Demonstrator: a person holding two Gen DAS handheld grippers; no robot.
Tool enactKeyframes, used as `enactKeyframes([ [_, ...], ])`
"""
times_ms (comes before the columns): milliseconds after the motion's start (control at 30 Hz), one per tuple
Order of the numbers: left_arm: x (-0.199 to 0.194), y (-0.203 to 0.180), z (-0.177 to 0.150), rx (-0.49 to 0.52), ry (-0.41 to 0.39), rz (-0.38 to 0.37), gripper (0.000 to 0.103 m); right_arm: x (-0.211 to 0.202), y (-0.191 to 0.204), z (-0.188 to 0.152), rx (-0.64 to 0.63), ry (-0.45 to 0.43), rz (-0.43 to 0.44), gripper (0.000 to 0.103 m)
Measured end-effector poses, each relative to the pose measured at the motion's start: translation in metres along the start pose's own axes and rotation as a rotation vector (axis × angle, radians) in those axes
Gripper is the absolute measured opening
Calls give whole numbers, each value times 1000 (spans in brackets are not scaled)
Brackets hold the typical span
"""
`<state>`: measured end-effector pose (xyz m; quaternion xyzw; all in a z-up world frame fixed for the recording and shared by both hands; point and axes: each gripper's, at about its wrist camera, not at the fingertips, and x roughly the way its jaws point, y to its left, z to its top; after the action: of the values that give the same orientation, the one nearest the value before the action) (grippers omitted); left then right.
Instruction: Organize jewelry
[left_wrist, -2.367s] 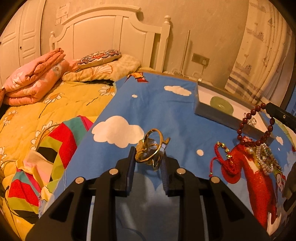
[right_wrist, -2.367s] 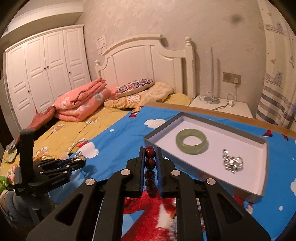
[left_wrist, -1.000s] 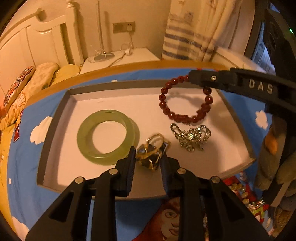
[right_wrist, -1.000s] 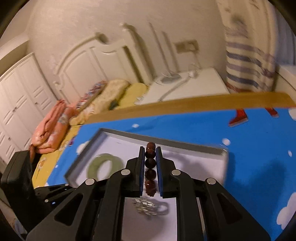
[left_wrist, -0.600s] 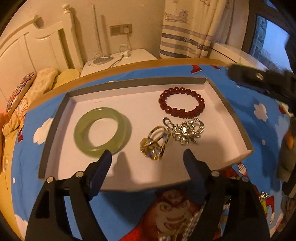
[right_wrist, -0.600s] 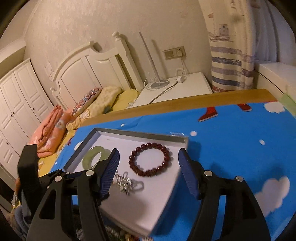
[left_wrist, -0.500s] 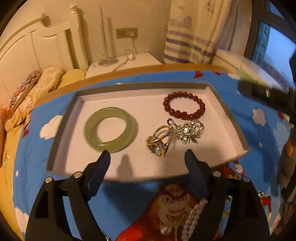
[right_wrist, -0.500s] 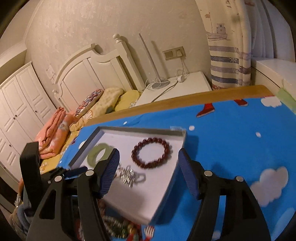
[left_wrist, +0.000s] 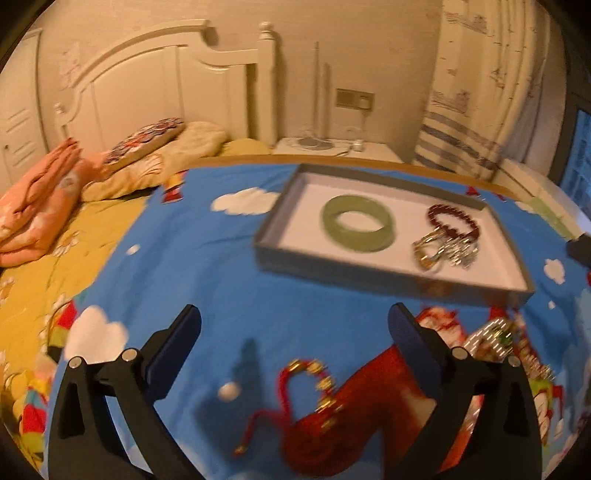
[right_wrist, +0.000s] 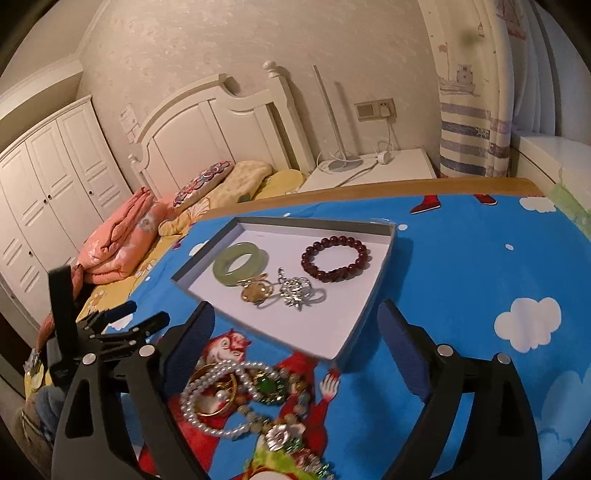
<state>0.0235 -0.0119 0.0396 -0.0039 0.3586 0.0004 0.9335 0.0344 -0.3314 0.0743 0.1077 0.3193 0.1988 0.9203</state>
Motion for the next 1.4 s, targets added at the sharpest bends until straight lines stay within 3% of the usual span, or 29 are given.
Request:
enactKeyframes([
  [300,-23,20,-32,-73,7,39,100,-31,13,-11,15,-54,10,86],
  [500,-21,27,-34,-113,34,50,100,-64,32,-18,-70,-160,-5,87],
  [600,-23,22,-34,-93,28,53,100,-66,34,-22,-96,-171,-23,87],
  [733,-26,17,-33,-71,14,35,100,-51,33,-27,-79,-124,-50,87],
  [867,-28,21,-34,-72,17,-4,100,-33,47,-34,-110,-97,-20,87],
  [1167,-23,32,-38,63,89,-2,100,35,103,-63,-232,114,83,87],
  [1400,-19,56,-45,-27,104,-101,100,50,103,-70,-217,178,103,86],
])
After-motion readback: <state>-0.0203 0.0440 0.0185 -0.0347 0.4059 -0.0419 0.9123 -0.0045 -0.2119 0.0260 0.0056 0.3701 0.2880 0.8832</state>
